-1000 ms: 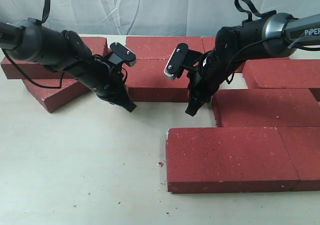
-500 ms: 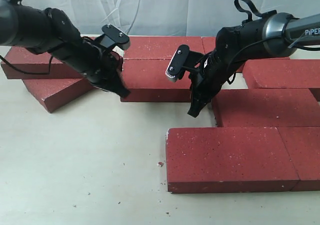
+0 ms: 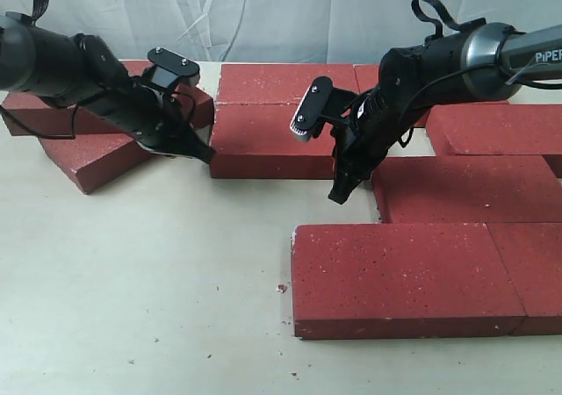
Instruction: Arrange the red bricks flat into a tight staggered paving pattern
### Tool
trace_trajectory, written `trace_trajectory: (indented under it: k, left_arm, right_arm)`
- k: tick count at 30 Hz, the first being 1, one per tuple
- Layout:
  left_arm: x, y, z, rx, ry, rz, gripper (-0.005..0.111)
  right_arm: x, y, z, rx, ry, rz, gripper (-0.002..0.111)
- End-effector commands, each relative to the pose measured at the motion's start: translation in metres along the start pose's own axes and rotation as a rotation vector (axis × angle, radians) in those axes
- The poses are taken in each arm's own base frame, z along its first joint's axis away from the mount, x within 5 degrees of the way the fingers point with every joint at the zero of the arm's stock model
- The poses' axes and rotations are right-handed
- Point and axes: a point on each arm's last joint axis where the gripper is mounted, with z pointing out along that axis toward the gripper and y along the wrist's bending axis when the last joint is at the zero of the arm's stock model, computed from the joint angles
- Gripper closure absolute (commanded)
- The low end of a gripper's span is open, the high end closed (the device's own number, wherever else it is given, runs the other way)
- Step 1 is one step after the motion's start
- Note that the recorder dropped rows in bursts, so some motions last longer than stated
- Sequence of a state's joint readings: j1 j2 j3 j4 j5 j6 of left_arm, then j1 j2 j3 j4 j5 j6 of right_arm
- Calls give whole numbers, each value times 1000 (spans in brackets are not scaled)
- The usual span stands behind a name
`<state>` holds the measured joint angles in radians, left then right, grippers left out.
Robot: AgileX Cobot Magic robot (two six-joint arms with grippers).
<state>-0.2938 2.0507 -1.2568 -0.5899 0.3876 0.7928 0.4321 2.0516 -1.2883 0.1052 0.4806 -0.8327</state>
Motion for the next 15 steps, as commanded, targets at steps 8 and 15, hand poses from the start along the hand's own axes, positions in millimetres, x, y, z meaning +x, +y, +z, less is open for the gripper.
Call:
trace_trajectory:
  k: [8, 15]
  left_arm:
    - [-4, -18, 10, 17, -12, 9, 107]
    - [-7, -27, 12, 15, -28, 35, 107]
  right_arm:
    - [0, -3, -1, 16, -11, 4, 109]
    - [0, -3, -1, 15, -9, 2, 109]
